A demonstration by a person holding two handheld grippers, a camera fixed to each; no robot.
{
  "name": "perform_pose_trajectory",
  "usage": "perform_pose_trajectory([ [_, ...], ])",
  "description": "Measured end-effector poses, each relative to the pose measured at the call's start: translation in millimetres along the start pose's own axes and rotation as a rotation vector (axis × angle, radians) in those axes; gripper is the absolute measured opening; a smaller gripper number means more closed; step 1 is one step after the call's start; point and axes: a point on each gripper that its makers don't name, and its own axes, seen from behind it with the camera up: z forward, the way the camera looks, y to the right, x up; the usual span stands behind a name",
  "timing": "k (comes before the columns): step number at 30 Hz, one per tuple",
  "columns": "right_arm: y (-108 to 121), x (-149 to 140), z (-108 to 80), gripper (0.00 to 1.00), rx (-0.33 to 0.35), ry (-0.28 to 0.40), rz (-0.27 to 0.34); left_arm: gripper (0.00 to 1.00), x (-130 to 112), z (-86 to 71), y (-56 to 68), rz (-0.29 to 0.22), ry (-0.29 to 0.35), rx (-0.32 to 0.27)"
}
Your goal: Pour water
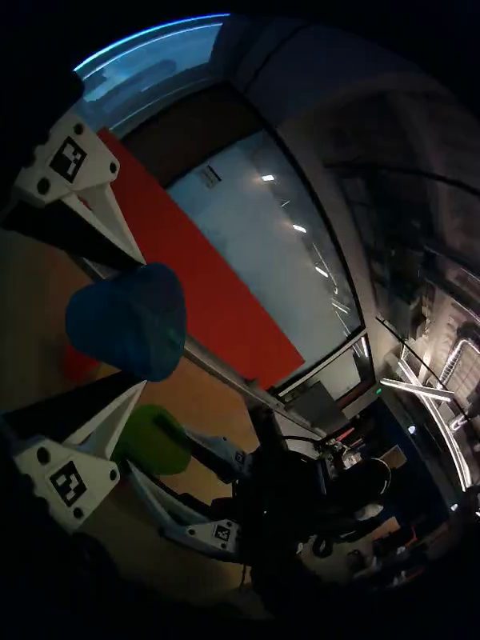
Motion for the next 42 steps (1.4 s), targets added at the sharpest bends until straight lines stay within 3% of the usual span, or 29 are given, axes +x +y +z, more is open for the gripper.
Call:
perform_pose_trajectory([
  [21,-22,0,10.3,0.91,0.051,-0.014,-0.022,0.84,18,-1.1,9.8,0.168,0.017,0.003],
  [42,-26,4,14.7,0.90,0.062,-0.013,-0.030,0.84,20,4.8,7.0,0.311,0.012,0.035],
])
